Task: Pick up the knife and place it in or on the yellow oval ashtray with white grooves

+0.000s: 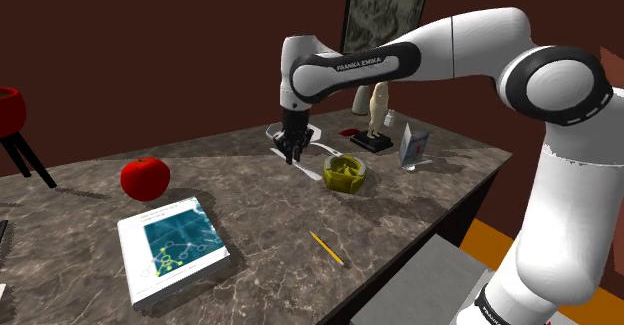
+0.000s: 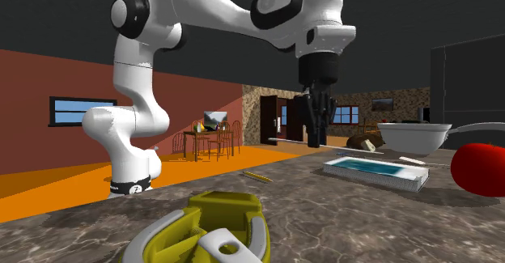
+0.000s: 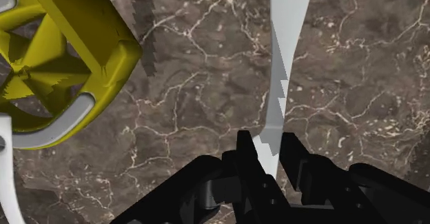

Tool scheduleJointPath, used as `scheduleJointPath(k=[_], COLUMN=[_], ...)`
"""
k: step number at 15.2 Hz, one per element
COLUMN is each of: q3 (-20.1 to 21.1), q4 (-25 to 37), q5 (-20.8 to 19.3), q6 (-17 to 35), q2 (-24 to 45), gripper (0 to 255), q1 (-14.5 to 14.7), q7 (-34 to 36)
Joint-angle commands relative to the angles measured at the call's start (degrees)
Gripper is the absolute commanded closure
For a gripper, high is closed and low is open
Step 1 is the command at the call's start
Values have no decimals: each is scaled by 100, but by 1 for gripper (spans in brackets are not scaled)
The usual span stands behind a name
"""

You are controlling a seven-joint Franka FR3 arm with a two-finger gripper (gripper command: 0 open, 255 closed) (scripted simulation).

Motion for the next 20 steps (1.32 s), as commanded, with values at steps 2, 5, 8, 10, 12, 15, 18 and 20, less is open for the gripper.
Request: scheduleJointPath(k=[2, 5, 8, 10, 12, 15, 18, 20], q3=[-122, -272, -439, -556, -678, -863, -997, -997], q4=[-367, -625, -819, -913, -980, -1030, -1029, -1148], q5=[117, 205, 271, 304, 328, 352, 362, 357], q6=[87, 133, 158, 165, 166, 155, 139, 287], q2=[-302, -532, -712, -805, -875, -941, -958, -928], gripper=[255, 255, 255, 255, 255, 255, 255, 255], q1=[-259, -505, -737, -886, -1031, -1245, -1395, -1394], q7=[-404, -819, -1234, -1510, -1784, -2192, -2479, -2475])
